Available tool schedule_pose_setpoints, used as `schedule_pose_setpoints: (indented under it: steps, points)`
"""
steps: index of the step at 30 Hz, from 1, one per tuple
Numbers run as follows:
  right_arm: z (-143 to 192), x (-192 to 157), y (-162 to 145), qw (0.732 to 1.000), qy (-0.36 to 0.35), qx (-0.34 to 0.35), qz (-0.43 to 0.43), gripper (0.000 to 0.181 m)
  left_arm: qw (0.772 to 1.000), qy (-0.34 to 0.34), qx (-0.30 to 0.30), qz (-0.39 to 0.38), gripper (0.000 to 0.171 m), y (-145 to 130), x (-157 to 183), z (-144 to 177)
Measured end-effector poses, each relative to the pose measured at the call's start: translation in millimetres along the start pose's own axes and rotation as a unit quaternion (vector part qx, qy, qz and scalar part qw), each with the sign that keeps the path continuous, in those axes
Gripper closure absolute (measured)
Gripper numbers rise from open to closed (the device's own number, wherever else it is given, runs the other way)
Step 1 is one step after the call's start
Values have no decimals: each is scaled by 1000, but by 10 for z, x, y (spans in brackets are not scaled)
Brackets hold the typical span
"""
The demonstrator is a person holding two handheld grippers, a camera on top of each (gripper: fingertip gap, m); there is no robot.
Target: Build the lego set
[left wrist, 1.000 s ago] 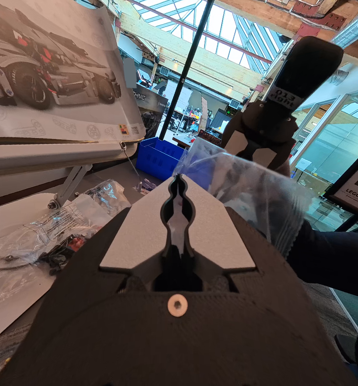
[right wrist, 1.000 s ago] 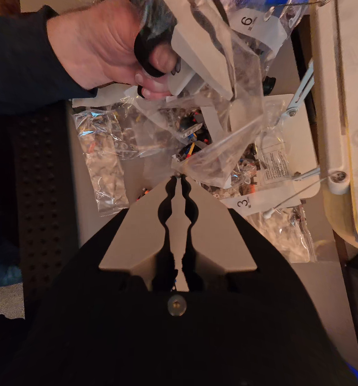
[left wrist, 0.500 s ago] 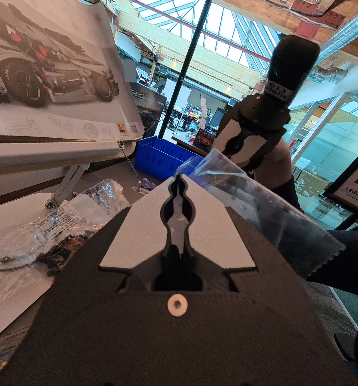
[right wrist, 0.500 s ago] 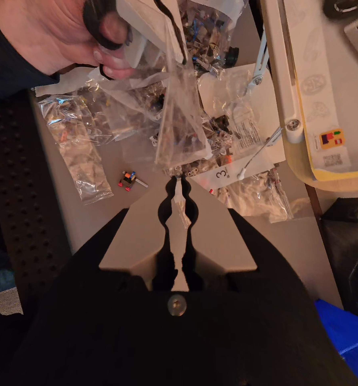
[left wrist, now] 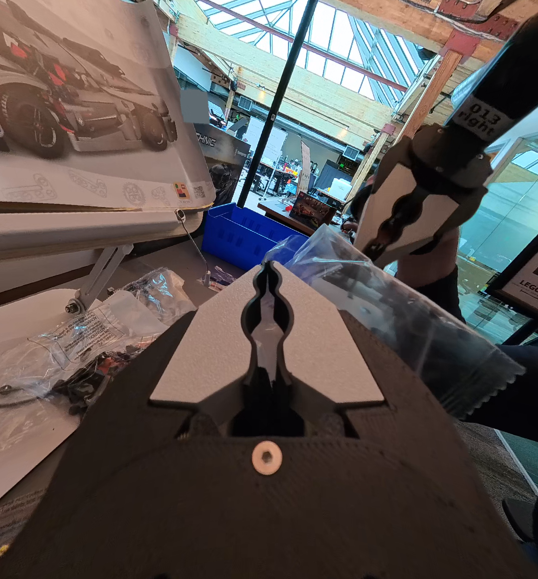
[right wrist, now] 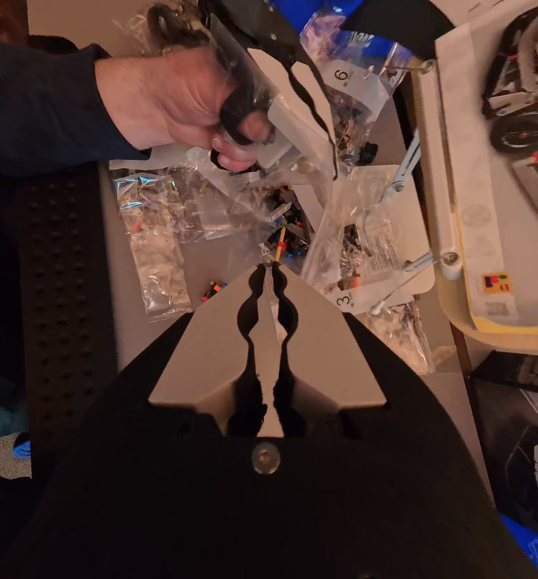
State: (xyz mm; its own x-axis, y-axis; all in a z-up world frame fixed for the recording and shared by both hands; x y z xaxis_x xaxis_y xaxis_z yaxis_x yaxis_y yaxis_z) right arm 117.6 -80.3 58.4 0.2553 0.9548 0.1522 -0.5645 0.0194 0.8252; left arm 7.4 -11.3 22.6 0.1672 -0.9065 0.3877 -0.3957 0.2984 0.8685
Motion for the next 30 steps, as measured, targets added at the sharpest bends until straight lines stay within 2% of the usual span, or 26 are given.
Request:
schedule_pose_setpoints:
  steps: [4, 7, 11, 18, 23, 25, 30]
  points:
    - [-331, 74, -147, 998, -20, -55, 5, 177, 1000, 0, 0, 0, 171, 4, 1, 2]
    - [-496, 150, -250, 993, -55, -99, 36, 168, 1000, 2, -2, -1, 171, -4, -4, -2]
    - [-511, 162, -219, 994, -57, -87, 36, 169, 1000, 2, 2, -1, 171, 18, -6, 11]
    - [-294, 208, -120, 995, -74, -53, 40, 174, 1000, 2, -2, -1, 171, -4, -8, 2]
    - [88, 357, -191, 995, -90, -31, 4, 175, 1000, 0, 0, -1, 171, -2, -5, 0]
    - [268, 471, -262, 994, -106, -14, -22, 174, 1000, 1, -3, -1, 171, -9, -6, -2]
    - [540, 747, -638, 986, -144, -40, -79, 169, 1000, 3, -6, 0, 171, -31, -19, -7]
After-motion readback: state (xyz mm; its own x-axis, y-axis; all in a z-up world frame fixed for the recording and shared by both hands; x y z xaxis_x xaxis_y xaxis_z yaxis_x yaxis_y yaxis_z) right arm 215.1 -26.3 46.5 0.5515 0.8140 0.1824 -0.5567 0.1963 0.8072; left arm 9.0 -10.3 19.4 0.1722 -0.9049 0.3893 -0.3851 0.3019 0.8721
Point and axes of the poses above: each gripper's, where its closed fingertips meet, z back along the fingers, y out of its top, x = y × z across the jaws, the point moved 4 cm from there along z, back along the fingers, and after that the axes turned 15 degrees about x, right-handed, at the moved point
